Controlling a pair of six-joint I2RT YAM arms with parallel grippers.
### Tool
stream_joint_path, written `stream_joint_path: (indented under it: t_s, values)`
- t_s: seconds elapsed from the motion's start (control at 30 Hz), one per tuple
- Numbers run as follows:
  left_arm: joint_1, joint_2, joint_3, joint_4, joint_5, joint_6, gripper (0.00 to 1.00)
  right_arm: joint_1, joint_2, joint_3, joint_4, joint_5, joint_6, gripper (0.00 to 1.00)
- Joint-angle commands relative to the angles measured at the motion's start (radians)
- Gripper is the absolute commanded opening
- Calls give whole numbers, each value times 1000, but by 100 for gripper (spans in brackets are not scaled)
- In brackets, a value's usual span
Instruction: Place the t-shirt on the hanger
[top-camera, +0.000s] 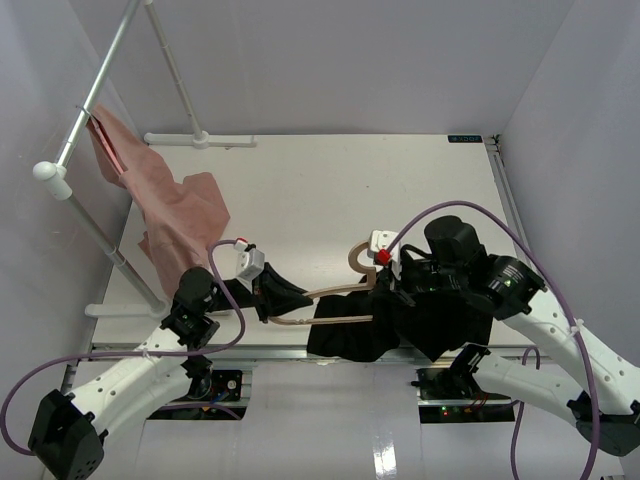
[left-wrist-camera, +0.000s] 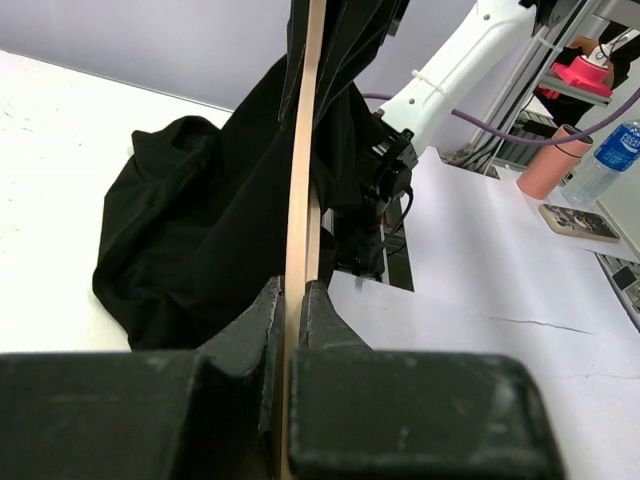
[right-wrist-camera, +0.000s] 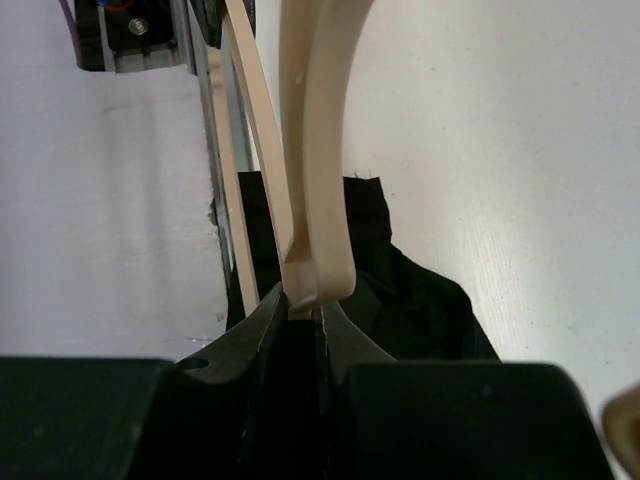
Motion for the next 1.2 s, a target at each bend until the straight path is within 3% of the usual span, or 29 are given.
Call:
stream_joint_path:
  t_s: [0.0, 0.07, 0.2, 0.33, 0.43, 0.63, 0.8, 1.0, 1.17]
  values:
    - [-4, 37, 156, 48, -168, 0, 33, 27, -23, -40, 177, 36, 99, 8]
    - [-4, 61, 226, -43, -247, 13, 69, 29, -19, -33, 191, 115, 124, 8]
    - [-2, 111, 402, -242, -451, 60, 83, 29, -10, -18, 246, 352, 186, 8]
    - [-4, 163, 522, -438, -649, 63, 81, 29, 19, 7, 277, 562, 241, 8]
    - [-4, 175, 519, -487, -616, 28, 77, 29, 41, 23, 290, 664, 260, 8]
    - [-4, 232, 305, -271, -403, -146, 75, 29, 62, 69, 340, 728, 307, 8]
    - [-16, 379, 248, -82, -272, -203, 74, 30, 83, 133, 395, 693, 327, 8]
    - [-64, 554, 233, 67, -208, -194, 77, 30, 120, 238, 407, 658, 353, 8]
    - [-88, 633, 277, 81, -238, -162, 78, 29, 95, 195, 432, 609, 367, 8]
